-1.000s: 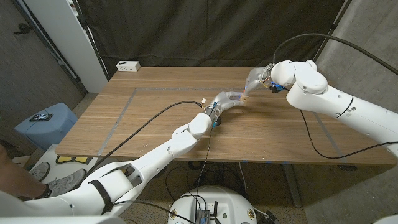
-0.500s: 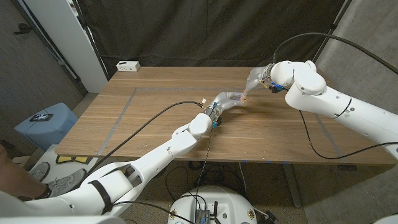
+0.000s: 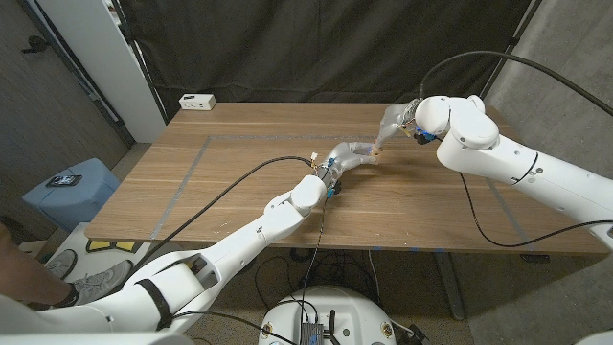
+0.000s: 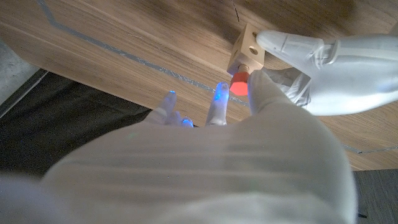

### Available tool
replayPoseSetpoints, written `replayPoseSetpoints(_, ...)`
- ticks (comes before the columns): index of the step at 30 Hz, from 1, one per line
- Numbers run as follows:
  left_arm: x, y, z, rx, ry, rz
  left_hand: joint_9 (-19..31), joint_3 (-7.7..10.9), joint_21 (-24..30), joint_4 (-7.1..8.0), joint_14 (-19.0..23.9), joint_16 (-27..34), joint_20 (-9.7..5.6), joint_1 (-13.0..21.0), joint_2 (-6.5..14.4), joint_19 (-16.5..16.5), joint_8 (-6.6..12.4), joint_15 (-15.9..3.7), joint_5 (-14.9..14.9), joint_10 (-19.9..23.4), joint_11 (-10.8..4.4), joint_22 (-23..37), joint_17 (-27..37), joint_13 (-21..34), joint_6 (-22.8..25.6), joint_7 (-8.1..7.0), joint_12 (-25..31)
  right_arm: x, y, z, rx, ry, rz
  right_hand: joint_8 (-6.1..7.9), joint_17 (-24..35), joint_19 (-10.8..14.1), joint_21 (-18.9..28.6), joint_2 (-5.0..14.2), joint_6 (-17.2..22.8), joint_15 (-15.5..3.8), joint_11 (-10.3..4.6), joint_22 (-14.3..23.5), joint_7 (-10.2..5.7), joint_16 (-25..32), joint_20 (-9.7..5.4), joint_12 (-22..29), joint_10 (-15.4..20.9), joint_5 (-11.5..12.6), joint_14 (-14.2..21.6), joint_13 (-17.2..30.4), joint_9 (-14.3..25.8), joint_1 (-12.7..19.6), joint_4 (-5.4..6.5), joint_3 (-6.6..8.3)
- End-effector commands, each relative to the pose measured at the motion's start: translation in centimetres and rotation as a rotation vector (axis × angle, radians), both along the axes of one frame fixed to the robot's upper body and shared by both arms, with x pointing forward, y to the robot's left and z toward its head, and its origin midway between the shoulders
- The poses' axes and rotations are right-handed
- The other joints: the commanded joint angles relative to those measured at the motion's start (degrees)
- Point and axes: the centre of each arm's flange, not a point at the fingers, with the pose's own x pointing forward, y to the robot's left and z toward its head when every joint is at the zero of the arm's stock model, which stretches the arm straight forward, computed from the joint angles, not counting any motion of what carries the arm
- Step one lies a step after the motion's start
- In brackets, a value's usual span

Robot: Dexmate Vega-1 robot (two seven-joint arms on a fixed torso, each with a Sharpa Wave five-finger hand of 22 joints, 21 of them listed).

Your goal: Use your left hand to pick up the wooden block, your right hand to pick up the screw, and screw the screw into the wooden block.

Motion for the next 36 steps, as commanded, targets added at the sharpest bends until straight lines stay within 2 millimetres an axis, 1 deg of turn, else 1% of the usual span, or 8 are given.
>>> replayPoseSetpoints(1,-0.14,0.00,0.05,-0.001,-0.002,-0.001,0.34,0.19,0.05,0.08,0.41,0.10,-0.07,0.14,0.41,0.68,0.39,-4.74,0.42,0.46,0.15,0.22,0.13,0.23,0.28,0.18,0.54,-0.19,0.13,-0.24,0.000,-0.014,-0.008,0.73,0.13,0.52,0.26,-0.16,1.00,0.12,0.16,0.29,0.11,0.57,-0.13,0.25,0.68,-0.05,0.85,0.25,0.47,0.84,-0.18,0.26)
replayPoseSetpoints(19,-0.50,-0.05,-0.06,0.000,-0.005,-0.003,0.34,0.16,0.05,0.10,0.30,0.05,-0.05,0.20,0.48,0.73,0.31,-4.65,0.45,0.38,0.17,0.22,0.14,0.19,0.06,0.16,0.48,-0.51,0.26,-0.61,0.004,-0.031,-0.009,2.79,0.25,1.46,0.29,0.05,3.16,-0.40,-0.01,0.29,-0.55,0.74,-0.24,0.33,2.18,0.01,1.73,0.25,1.58,1.70,-0.23,0.29)
replayPoseSetpoints(22,-0.52,-0.05,-0.07,0.000,-0.005,-0.004,0.34,0.15,0.05,0.12,0.31,0.06,-0.03,0.17,0.48,0.73,0.33,-4.63,0.45,0.37,0.17,0.22,0.14,0.18,0.13,0.20,0.47,-0.56,0.26,-0.65,0.005,-0.038,-0.010,3.19,0.27,1.70,0.32,0.07,3.56,-0.44,0.02,0.28,-0.76,0.75,-0.28,0.35,2.47,0.01,1.83,0.25,1.79,1.87,-0.26,0.29)
replayPoseSetpoints(24,-0.57,-0.05,-0.10,-0.001,-0.004,-0.004,0.34,0.16,0.05,0.13,0.30,0.05,-0.01,0.19,0.53,0.74,0.29,-4.72,0.46,0.38,0.17,0.22,0.14,0.19,0.02,0.23,0.48,-0.61,0.27,-0.71,0.004,-0.041,-0.014,3.71,0.29,1.94,0.33,0.08,4.12,-0.53,0.02,0.28,-0.85,0.84,-0.28,0.48,3.11,0.03,2.20,0.26,2.07,2.11,-0.29,0.31)
replayPoseSetpoints(32,-0.60,0.07,-0.14,-0.002,-0.004,-0.002,0.34,0.15,0.04,0.14,0.34,0.06,0.02,0.19,0.54,0.74,0.35,-4.62,0.47,0.44,0.16,0.22,0.14,0.21,0.17,0.27,0.51,-0.61,0.32,-0.76,0.002,-0.048,-0.017,4.35,0.34,2.31,0.34,0.17,4.57,-0.61,-0.18,0.28,-0.85,0.89,-0.33,0.56,3.80,0.02,2.46,0.26,2.48,2.26,-0.21,0.28)
replayPoseSetpoints(36,-0.58,0.13,-0.18,-0.004,-0.003,-0.002,0.34,0.13,0.05,0.18,0.36,0.07,0.01,0.15,0.56,0.77,0.39,-4.60,0.47,0.44,0.16,0.22,0.14,0.21,0.26,0.25,0.52,-0.60,0.39,-0.77,-0.001,-0.049,-0.019,4.92,0.39,2.57,0.35,0.34,5.19,-0.87,-0.28,0.28,-0.97,0.98,-0.49,0.59,4.23,0.01,2.76,0.26,2.78,2.38,-0.15,0.29)
